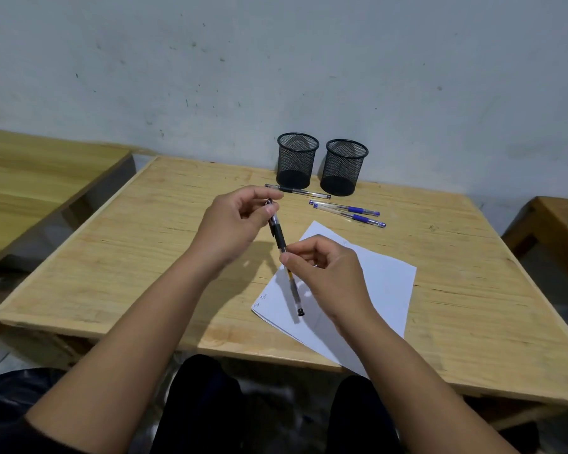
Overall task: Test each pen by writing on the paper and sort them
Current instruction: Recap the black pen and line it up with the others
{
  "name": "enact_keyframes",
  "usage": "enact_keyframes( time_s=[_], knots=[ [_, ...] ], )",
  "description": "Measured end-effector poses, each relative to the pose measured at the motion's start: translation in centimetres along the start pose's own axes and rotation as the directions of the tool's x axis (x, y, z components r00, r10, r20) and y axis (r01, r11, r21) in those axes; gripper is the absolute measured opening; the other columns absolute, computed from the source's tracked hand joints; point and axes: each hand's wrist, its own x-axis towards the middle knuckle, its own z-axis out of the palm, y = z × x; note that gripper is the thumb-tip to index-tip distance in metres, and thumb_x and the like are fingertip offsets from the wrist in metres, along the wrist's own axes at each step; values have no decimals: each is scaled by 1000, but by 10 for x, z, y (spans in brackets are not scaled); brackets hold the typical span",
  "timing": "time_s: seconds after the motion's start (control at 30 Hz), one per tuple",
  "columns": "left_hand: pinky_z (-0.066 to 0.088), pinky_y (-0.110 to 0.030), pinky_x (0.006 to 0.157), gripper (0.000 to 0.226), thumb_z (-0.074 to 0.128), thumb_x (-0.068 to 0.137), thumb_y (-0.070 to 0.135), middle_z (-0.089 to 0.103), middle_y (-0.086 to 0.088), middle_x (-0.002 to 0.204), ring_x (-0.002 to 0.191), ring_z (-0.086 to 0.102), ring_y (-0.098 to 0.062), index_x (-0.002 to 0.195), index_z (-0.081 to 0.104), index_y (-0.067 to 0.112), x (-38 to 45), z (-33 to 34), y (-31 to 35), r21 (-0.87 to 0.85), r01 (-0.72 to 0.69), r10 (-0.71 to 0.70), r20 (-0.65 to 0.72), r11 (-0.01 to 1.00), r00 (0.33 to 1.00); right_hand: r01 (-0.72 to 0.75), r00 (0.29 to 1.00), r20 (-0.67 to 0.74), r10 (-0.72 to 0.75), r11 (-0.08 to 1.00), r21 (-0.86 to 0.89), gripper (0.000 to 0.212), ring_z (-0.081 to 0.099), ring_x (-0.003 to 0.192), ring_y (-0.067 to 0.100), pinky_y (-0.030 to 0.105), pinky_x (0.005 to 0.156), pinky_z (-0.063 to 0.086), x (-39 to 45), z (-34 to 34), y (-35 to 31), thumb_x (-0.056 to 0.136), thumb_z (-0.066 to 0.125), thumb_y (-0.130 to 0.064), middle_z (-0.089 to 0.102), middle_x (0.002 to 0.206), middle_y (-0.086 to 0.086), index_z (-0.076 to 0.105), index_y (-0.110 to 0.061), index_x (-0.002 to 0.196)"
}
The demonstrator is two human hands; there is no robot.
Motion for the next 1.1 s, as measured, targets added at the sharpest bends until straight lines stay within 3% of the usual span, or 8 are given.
enact_keyframes(
  time_s=[0.13, 0.2, 0.3, 0.43, 0.6, 0.77, 0.9, 1.1],
  knots=[
    [46, -15, 85, 26, 62, 86, 21, 69, 2, 96, 90, 62, -4, 109, 64, 33, 7, -4, 0, 58, -22, 27, -86, 998, 996, -32, 999, 15, 31, 997, 67, 21, 67, 81, 13, 25, 76, 50, 14, 10, -4, 80, 72, -18, 74, 85, 7, 67, -25, 99],
    [41, -5, 83, 28, 58, 89, 24, 67, 8, 105, 97, 60, -3, 116, 61, 30, 11, -10, -7, 214, -28, 58, -135, 976, 989, -56, 998, 7, 55, 992, 113, 25, 67, 81, 15, 28, 77, 49, 25, 17, -4, 80, 71, -18, 74, 85, 6, 67, -25, 104],
    [34, -22, 101, 31, 52, 92, 24, 59, -1, 126, 119, 50, -16, 122, 57, 20, 16, -21, -42, 510, 43, 60, -184, 859, 981, -81, 996, -21, 85, 987, 136, 28, 66, 81, 16, 32, 78, 50, 45, 28, 0, 80, 71, -18, 74, 83, 5, 65, -25, 106],
    [18, -37, 114, 41, 43, 95, 26, 36, -14, 147, 138, 24, -29, 134, 44, 10, 20, -35, -96, 717, 199, -104, -175, 668, 979, -132, 990, -40, 135, 990, 59, 35, 63, 74, 12, 37, 84, 53, 70, 43, 8, 81, 71, -21, 73, 83, 2, 63, -21, 115],
    [16, -41, 115, 47, 31, 98, 30, 31, -12, 150, 141, 19, -28, 139, 34, 8, 23, -34, -113, 785, 230, -143, -181, 575, 973, -202, 978, -56, 201, 979, -17, 36, 66, 82, 11, 30, 84, 52, 94, 60, 15, 81, 70, -20, 71, 82, -3, 63, -20, 117],
    [16, -38, 115, 46, 32, 97, 27, 35, -10, 148, 141, 22, -24, 139, 34, 6, 24, -30, -117, 793, 213, -97, -192, 571, 977, -213, 977, -51, 208, 967, -141, 35, 62, 74, 6, 15, 64, 44, 107, 73, 18, 81, 69, -18, 73, 98, 3, 65, -15, 115],
    [16, -38, 116, 46, 34, 97, 26, 36, -12, 148, 141, 23, -25, 138, 35, 5, 24, -30, -121, 786, 202, -80, -192, 585, 978, -188, 982, -70, 176, 947, -260, 35, 55, 83, 10, 20, 75, 42, 113, 80, 22, 79, 67, -17, 69, 109, 4, 66, -11, 114],
    [17, -39, 117, 46, 36, 96, 24, 38, -14, 146, 140, 24, -26, 137, 37, 4, 24, -31, -122, 781, 198, -73, -193, 593, 979, -157, 987, -87, 134, 916, -370, 23, 57, 85, 14, 22, 73, 41, 119, 85, 26, 81, 64, -14, 71, 101, 8, 70, -5, 101]
  ],
)
